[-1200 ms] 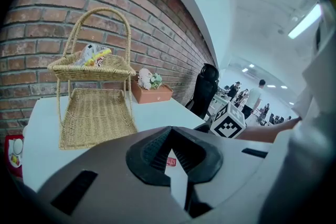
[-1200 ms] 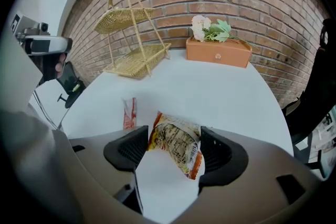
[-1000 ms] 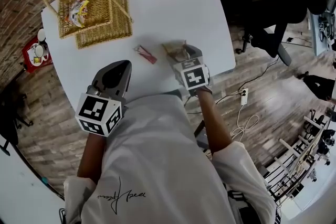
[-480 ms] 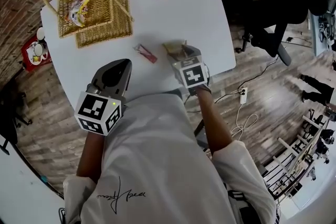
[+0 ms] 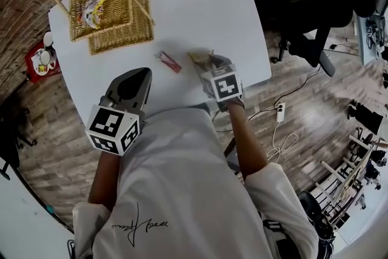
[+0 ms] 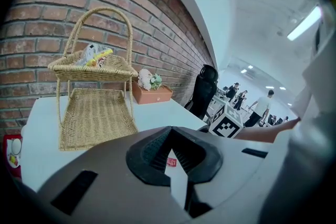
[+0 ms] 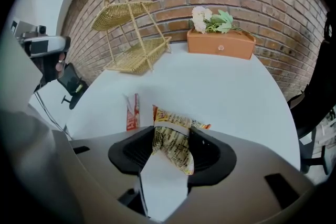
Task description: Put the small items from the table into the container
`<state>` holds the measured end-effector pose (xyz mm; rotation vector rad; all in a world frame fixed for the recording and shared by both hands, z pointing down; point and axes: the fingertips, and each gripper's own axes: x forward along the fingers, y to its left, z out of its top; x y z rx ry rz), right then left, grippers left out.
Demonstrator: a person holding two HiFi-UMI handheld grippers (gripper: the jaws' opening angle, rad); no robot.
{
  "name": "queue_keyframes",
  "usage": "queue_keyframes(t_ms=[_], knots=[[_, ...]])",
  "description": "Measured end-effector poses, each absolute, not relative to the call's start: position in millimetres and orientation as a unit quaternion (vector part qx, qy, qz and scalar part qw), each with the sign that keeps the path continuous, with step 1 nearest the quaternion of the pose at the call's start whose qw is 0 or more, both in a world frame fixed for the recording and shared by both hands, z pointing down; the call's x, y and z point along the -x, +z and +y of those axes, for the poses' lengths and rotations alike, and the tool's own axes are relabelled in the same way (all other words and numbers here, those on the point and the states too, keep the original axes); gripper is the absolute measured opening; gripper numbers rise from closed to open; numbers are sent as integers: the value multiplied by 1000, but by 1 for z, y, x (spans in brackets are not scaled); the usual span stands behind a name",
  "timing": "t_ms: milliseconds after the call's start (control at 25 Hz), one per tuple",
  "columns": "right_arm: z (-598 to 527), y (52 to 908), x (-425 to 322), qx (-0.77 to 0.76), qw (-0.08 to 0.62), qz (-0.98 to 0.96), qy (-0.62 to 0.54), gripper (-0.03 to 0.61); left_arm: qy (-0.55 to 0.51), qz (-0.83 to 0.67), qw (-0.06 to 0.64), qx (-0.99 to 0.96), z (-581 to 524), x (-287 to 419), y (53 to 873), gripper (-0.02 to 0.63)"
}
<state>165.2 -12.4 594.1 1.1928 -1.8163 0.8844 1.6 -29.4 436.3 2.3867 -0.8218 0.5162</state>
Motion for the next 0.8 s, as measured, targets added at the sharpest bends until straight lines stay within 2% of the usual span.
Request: queue_keyframes(t_ms=[800], knots=[[-6, 574, -161, -461, 368, -729, 348, 221, 161, -304, 292, -892, -22, -6, 423, 9]])
